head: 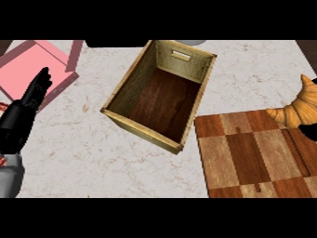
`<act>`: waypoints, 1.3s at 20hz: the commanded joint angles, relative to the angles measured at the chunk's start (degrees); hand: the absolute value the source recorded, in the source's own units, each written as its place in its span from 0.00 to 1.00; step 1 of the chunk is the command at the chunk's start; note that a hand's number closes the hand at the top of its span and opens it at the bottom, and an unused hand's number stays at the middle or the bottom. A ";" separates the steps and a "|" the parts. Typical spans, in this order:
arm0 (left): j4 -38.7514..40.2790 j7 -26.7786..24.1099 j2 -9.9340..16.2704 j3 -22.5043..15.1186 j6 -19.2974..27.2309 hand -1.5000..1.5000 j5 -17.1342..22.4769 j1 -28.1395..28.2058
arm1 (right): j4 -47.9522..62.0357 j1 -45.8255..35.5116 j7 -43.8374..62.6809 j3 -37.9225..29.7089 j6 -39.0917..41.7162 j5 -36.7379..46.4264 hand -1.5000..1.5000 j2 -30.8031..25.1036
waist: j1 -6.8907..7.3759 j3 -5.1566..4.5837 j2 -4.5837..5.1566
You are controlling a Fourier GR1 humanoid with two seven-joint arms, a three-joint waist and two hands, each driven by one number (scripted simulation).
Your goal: Pick the croissant from the cutting board and place it in the basket
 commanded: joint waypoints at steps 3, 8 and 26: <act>-0.77 0.48 -1.75 -1.76 0.92 0.50 -1.10 -0.01 | -12.80 -8.81 1.85 -6.45 -2.90 -11.21 1.00 5.84 | 0.21 0.04 -0.12; 1.40 -2.12 -1.92 -1.58 0.94 0.50 -1.57 -0.56 | -19.92 -20.83 12.12 -7.65 4.85 -16.18 1.00 1.92 | 0.79 -0.08 0.28; 2.69 1.45 -0.61 -0.13 -0.66 0.50 -0.94 -5.37 | 14.81 -67.56 32.99 4.01 7.02 -20.02 1.00 12.92 | 2.05 -0.07 0.61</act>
